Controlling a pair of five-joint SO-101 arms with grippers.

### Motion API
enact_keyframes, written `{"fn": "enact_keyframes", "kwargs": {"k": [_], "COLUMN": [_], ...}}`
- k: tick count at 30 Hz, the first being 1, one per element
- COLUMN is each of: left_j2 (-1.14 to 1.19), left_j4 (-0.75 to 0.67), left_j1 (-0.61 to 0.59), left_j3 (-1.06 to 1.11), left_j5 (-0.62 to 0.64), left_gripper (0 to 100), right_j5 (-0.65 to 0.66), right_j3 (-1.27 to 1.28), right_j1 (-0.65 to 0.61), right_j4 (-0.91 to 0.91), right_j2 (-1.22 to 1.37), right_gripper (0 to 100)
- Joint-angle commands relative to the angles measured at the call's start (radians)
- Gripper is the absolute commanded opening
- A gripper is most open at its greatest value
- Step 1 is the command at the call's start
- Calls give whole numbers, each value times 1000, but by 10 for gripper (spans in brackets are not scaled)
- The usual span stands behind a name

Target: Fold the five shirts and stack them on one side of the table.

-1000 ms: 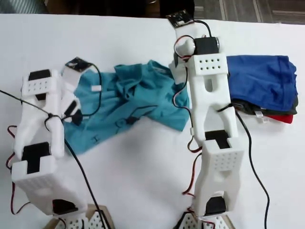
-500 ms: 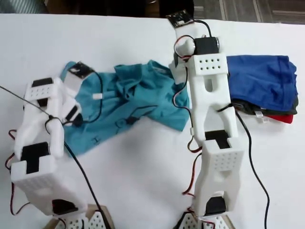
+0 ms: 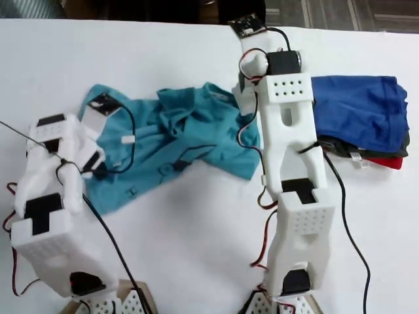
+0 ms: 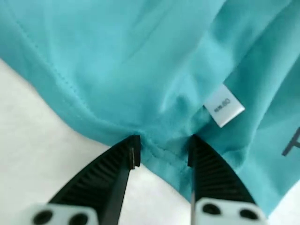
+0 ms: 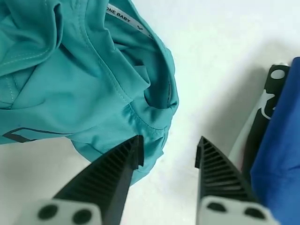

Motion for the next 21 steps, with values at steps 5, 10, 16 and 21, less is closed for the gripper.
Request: {"fn": "enact_keyframes", "kwargs": {"k": [5,10,16,21], "left_j2": [40,38,38,46], "left_j4": [64,195,354,358], "left_j1": [14,48,68,51], "left_j3": [-113,-202,-318,-334], "left_j5": [2,3,2,-6], "left_gripper": [33,27,62,138], "right_j5": [2,2,2,2], "right_j3": [-35,-34,-34,-34], "right_j1": [-4,-5,-4,-4], "right_j4": [12,12,12,12], "right_j2": [-5,-5,-5,-5], "right_gripper": [182,182,182,182]}}
